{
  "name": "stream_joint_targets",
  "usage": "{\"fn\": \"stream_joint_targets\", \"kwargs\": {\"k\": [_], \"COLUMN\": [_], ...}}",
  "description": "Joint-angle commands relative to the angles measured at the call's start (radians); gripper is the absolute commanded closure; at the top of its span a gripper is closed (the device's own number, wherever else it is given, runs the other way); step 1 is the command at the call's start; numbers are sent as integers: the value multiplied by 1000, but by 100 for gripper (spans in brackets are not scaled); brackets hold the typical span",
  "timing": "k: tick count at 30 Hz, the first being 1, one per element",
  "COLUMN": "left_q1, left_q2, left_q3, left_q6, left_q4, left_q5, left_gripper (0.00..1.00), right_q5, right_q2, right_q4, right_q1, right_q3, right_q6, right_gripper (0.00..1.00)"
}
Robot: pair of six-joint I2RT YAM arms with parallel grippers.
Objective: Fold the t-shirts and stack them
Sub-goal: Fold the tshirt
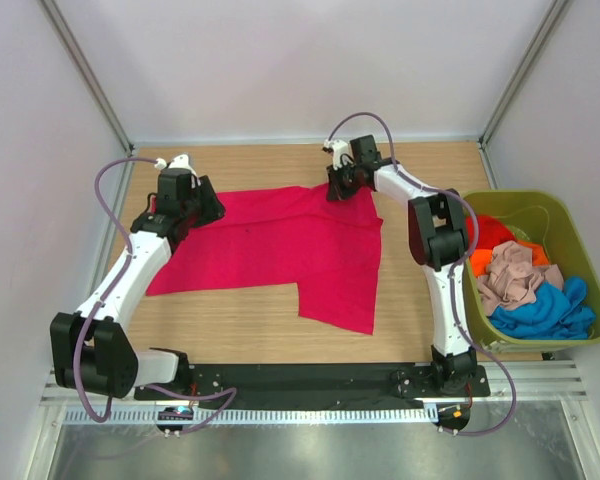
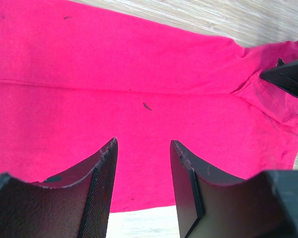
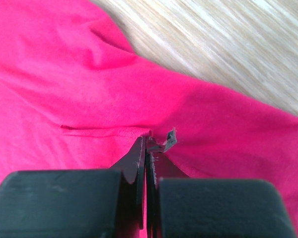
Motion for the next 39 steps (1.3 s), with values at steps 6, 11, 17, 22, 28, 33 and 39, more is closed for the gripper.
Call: {"fn": "stream_joint_targets", "kwargs": {"k": [6, 11, 17, 22, 28, 33, 39], "left_q1": [-4, -4, -2, -4, -16, -16, -18], "left_q2": [6, 37, 84, 109, 97, 55, 47], "left_q3": [7, 27, 45, 60, 81, 50, 36], "left_q6": [-9, -13, -12, -32, -27, 2, 5], "left_q4": [49, 37, 7, 1, -6, -26, -28], "left_q5": [4, -16, -13, 105, 189, 195, 223], "left_gripper": [51, 51, 51, 51, 50, 49, 49], "right_q5": [31, 104, 200, 311, 139, 62, -19], "right_q2": [-265, -377, -411, -490, -403, -210, -78], "right_q4": [38, 127, 139, 145, 63, -66, -112], "right_q1": [35, 98, 167, 178, 60, 23, -27], "right_q3": [-193, -376, -465, -531, -355, -130, 41], "right_q6": [74, 134, 203, 260, 211, 142, 126], "right_gripper": [99, 99, 99, 88, 65, 58, 55]}}
